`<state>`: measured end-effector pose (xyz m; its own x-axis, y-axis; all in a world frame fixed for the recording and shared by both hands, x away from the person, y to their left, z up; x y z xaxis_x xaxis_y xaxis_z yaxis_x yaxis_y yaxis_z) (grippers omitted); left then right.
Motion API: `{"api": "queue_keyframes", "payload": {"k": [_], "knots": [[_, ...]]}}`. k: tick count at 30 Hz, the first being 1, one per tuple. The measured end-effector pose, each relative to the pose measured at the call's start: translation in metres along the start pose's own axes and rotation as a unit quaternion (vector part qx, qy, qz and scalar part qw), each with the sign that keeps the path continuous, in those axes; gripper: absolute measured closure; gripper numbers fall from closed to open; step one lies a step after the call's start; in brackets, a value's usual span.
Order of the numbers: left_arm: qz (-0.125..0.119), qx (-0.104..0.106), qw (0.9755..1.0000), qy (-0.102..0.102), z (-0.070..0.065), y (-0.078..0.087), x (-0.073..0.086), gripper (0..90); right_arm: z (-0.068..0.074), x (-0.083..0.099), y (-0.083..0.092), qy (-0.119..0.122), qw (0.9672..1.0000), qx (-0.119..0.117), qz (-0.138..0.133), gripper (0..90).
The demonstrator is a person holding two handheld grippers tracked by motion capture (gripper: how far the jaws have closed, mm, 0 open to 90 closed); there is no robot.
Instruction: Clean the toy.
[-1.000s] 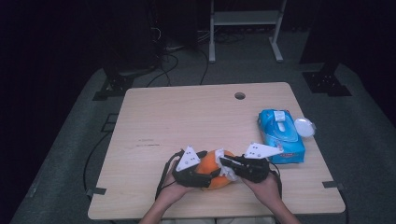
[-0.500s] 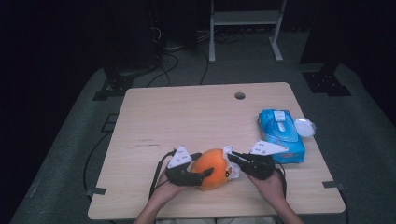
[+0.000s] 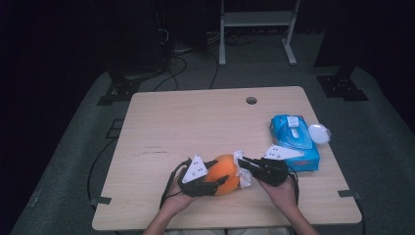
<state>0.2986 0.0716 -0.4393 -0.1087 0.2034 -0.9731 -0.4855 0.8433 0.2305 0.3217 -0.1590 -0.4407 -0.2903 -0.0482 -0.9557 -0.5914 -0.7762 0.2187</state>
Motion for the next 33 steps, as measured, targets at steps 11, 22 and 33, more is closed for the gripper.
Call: {"api": "queue_keyframes", "payload": {"k": [11,22,33], "knots": [[0.007,-0.032,0.9981,0.053,0.008,-0.002,0.001,37.4,0.018,-0.008,-0.002,0.007,0.9993,-0.034,-0.009,83.1],[-0.006,-0.008,0.9995,0.029,-0.004,-0.008,-0.007,22.9,0.022,-0.004,-0.002,0.007,0.9991,-0.040,-0.011,83.1],[0.007,-0.018,0.9968,0.077,0.009,0.000,0.005,32.8,-0.014,0.015,0.003,-0.039,0.9992,0.008,0.008,82.9]]}}
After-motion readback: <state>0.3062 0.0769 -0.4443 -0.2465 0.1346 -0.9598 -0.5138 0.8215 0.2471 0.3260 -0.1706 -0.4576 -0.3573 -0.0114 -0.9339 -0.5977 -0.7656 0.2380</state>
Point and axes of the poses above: each handheld gripper's, and its own axes: y roughly backward along the jaws, x roughly out of its underside, z roughly to its left, the point moved 3 cm from there along -y, roughly forward along the jaws, and after that the axes turned 10 degrees about -z, right-handed, at the moved point
